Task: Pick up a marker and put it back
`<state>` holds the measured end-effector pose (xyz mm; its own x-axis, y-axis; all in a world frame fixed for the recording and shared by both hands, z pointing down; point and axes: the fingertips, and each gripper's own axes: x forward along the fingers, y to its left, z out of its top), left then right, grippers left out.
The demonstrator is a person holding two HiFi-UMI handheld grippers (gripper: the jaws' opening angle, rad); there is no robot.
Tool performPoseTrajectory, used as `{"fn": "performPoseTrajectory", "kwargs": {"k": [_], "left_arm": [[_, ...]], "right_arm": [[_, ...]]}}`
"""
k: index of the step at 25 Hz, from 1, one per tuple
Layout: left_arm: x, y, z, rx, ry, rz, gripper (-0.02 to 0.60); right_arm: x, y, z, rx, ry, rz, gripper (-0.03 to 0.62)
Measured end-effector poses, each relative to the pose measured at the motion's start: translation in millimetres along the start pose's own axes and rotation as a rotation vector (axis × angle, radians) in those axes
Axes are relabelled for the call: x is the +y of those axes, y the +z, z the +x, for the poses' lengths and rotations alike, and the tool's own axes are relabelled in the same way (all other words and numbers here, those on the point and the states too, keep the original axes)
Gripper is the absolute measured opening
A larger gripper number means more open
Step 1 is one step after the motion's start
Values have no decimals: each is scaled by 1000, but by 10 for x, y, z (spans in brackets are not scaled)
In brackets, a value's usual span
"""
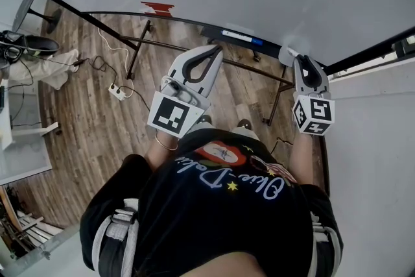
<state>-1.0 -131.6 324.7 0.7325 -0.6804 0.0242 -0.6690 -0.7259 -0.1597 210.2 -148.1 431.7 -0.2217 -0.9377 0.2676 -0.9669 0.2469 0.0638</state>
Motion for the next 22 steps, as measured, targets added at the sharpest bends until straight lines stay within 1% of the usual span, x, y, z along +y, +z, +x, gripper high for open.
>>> {"fn": "performPoseTrajectory", "kwargs": {"k": [12,17,19,22], "left_arm": [[-72,27,19,-18,-48,-4,3],[-81,43,10,-26,-61,-13,3],[-87,38,12,-27,-68,-13,3],[-89,40,22,-32,-76,-20,3]], "right_arm": [[-59,317,-294,-84,-63,9,103],[-1,500,-423,-131,-69,18,100],[38,562,-461,-151,-67,21,89],[107,655,-516,-183,-57,29,54]]}}
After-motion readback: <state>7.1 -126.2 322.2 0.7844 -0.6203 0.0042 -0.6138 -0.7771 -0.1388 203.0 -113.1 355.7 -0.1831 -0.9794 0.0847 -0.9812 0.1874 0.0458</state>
